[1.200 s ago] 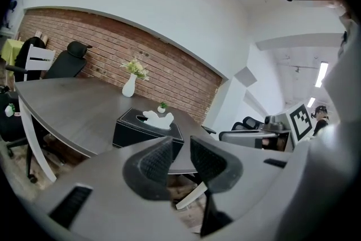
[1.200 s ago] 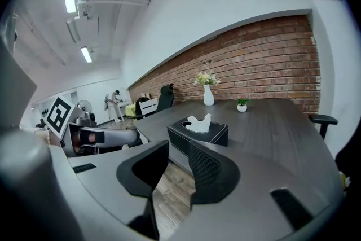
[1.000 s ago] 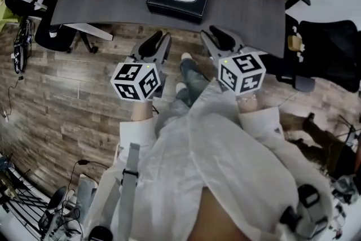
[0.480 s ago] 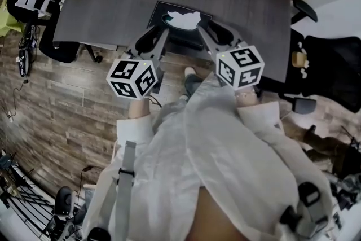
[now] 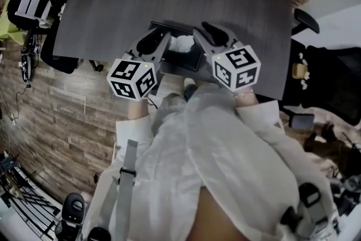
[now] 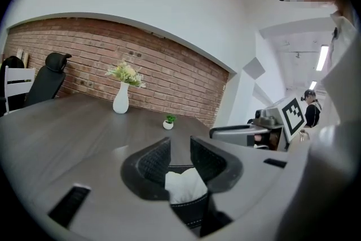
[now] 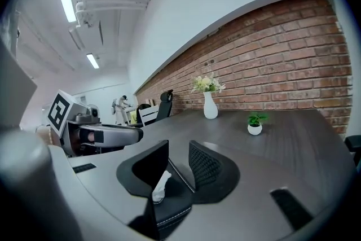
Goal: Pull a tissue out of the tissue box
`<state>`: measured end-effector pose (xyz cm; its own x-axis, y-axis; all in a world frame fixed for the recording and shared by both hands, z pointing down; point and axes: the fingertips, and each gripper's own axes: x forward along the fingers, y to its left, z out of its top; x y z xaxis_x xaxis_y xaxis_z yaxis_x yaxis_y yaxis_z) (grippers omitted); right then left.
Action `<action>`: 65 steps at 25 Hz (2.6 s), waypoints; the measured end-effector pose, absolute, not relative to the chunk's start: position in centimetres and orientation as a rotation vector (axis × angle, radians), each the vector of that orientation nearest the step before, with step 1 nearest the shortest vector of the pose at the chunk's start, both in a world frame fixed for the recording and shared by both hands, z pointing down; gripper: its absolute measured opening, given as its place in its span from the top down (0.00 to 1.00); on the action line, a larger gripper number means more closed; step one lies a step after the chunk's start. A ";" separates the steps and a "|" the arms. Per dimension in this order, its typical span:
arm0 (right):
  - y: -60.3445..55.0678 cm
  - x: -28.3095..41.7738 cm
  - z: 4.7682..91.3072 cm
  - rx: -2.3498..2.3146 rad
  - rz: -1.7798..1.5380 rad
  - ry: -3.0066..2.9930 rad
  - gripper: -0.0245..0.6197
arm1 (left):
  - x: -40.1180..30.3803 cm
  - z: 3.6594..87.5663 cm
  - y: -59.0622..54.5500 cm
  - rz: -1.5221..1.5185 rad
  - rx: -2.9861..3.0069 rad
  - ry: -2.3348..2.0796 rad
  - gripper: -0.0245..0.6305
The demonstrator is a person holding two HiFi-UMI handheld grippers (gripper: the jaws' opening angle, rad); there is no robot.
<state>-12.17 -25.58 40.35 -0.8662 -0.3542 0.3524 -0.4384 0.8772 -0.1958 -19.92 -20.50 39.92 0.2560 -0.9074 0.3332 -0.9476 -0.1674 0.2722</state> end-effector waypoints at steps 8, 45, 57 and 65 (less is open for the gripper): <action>-26.6 -11.3 41.5 0.616 0.422 -2.701 0.82 | -19.2 40.8 -22.5 0.237 2.184 -1.576 0.82; -19.0 -8.6 47.7 0.925 0.696 -2.445 0.74 | -17.2 45.5 -20.8 0.808 2.551 -0.992 0.76; -20.3 -8.4 48.9 1.004 0.678 -2.412 0.74 | -16.7 45.9 -21.2 0.760 2.555 -0.980 0.95; -20.1 -8.3 48.9 0.983 0.658 -2.397 0.74 | -16.9 45.3 -21.3 0.723 2.524 -1.021 0.95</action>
<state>-8.32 -20.11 48.88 -0.6362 -0.5125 0.5767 -0.7352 0.6295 -0.2516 -16.90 -21.34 45.25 0.6158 -0.5506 0.5636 -0.7143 -0.6920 0.1044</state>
